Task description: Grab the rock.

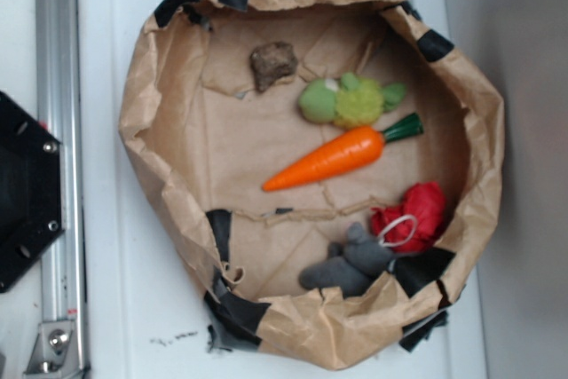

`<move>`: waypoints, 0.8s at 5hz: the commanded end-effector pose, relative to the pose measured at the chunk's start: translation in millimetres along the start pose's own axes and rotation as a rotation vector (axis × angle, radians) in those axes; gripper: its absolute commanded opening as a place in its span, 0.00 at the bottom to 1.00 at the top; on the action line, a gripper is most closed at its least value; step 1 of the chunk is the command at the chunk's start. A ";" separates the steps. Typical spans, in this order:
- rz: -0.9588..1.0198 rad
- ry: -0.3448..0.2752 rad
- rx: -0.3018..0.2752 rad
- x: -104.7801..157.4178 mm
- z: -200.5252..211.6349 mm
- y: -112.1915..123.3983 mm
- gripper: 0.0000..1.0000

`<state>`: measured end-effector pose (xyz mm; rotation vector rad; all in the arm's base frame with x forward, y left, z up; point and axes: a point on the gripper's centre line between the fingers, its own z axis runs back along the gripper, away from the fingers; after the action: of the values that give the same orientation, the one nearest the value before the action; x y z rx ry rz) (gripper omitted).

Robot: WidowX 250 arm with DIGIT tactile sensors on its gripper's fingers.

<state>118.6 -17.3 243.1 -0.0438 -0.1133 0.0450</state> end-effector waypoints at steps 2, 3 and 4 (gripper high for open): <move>-0.266 0.074 0.115 46.1 -44.7 23.8 1.00; -0.522 0.083 0.180 87.9 -77.2 27.7 1.00; -0.615 0.047 0.118 107.2 -97.9 33.5 1.00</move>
<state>231.8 18.7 143.3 0.0899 -0.0343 -0.5950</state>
